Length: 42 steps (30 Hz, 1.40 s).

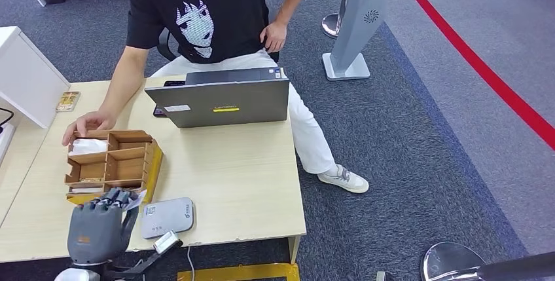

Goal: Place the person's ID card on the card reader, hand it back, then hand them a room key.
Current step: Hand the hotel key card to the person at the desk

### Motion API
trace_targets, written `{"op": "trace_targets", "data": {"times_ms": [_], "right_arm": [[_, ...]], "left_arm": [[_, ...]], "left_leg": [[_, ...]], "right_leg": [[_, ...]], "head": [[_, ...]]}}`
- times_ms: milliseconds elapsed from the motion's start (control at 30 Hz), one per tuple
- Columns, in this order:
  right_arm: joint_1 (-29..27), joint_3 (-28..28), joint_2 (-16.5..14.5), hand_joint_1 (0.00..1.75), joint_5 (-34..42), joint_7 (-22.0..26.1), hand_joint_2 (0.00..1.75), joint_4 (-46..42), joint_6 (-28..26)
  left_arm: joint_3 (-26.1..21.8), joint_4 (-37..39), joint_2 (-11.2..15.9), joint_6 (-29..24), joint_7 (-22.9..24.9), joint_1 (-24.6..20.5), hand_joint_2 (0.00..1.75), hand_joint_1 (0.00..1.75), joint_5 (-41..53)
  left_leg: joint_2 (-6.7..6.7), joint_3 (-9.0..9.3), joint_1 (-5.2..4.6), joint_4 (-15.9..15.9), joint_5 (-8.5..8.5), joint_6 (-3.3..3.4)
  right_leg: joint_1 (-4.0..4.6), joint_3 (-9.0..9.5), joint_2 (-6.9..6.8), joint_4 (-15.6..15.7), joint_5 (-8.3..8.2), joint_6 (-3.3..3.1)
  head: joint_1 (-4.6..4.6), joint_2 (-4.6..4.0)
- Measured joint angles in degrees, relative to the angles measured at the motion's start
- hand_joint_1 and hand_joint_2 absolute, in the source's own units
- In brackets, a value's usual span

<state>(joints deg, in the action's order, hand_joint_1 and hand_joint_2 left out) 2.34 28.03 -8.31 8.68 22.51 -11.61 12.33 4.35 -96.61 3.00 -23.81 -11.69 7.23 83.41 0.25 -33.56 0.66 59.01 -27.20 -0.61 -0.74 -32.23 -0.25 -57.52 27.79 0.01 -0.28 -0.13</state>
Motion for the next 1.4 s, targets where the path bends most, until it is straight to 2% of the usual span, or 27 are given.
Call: {"op": "trace_targets", "data": {"times_ms": [233,600,767,900,1000,1133,1300,1333,1400], "right_arm": [[0.04,0.64,-0.04,0.0,-0.27,-0.51,1.75,0.02,0.13],[0.08,0.79,-0.04,0.0,-0.69,-0.74,1.75,0.02,0.19],[0.26,0.88,-0.04,0.0,-2.21,-1.07,1.75,0.02,0.42],[0.39,0.97,-0.04,0.0,-3.36,-2.12,1.75,0.02,0.4],[0.47,0.97,-0.04,0.0,-3.81,-2.27,1.75,0.02,0.27],[0.5,0.97,-0.05,0.0,-4.03,-2.15,1.75,0.02,0.17],[0.51,1.04,-0.06,0.0,-4.07,-2.06,1.75,0.02,0.03],[0.51,1.07,-0.06,0.0,-4.07,-2.05,1.75,0.02,0.02],[0.5,1.14,-0.07,0.0,-4.13,-2.05,1.75,0.02,0.02]], "left_arm": [[0.0,-5.71,1.52,2.22,-0.19,-3.52,1.75,1.75,-1.6],[0.0,-7.0,1.9,3.64,0.6,-5.02,1.75,1.75,-0.03],[-0.95,-2.72,5.01,7.72,3.89,-10.05,1.75,1.75,2.26],[-3.24,3.43,7.62,9.75,4.51,-15.62,1.75,1.75,2.66],[-4.19,6.21,8.56,10.56,4.53,-18.57,1.75,1.75,3.08],[-4.52,7.58,9.21,11.13,4.81,-20.43,1.75,1.75,4.62],[-4.52,8.0,9.35,11.41,5.02,-20.63,1.75,1.75,4.76],[-4.52,8.01,9.35,11.44,5.04,-20.63,1.75,1.69,4.63],[-4.52,8.02,9.35,11.44,5.07,-20.63,1.75,0.82,4.33]], "left_leg": [[-0.01,0.01,0.04,0.0,0.04,-0.05],[-0.01,0.0,0.01,0.0,0.04,-0.05],[-0.02,0.0,0.06,-0.01,0.11,-0.11],[-0.02,0.0,0.11,-0.01,0.2,-0.19],[-0.02,0.0,0.11,-0.01,0.21,-0.2],[0.03,0.0,0.09,-0.01,0.21,-0.2],[0.05,-0.02,0.07,-0.01,0.19,-0.19],[0.06,-0.03,0.06,-0.01,0.18,-0.19],[0.07,-0.04,0.06,-0.01,0.17,-0.19]], "right_leg": [[0.0,0.0,0.01,0.0,-0.01,-0.01],[0.0,-0.02,0.02,0.0,0.0,-0.01],[0.01,-0.02,0.0,-0.02,-0.04,-0.05],[0.05,-0.04,0.01,-0.06,-0.14,-0.18],[0.05,-0.04,0.01,-0.07,-0.14,-0.18],[0.04,-0.05,0.06,-0.07,-0.16,-0.16],[0.04,-0.07,0.08,-0.06,-0.16,-0.14],[0.04,-0.08,0.09,-0.06,-0.16,-0.14],[0.04,-0.1,0.12,-0.06,-0.16,-0.14]], "head": [[-0.01,0.0],[-0.01,0.0],[-0.01,0.0],[-0.01,0.0],[-0.01,0.0],[0.0,0.0],[0.0,0.0],[0.0,0.0],[0.0,0.0]]}}
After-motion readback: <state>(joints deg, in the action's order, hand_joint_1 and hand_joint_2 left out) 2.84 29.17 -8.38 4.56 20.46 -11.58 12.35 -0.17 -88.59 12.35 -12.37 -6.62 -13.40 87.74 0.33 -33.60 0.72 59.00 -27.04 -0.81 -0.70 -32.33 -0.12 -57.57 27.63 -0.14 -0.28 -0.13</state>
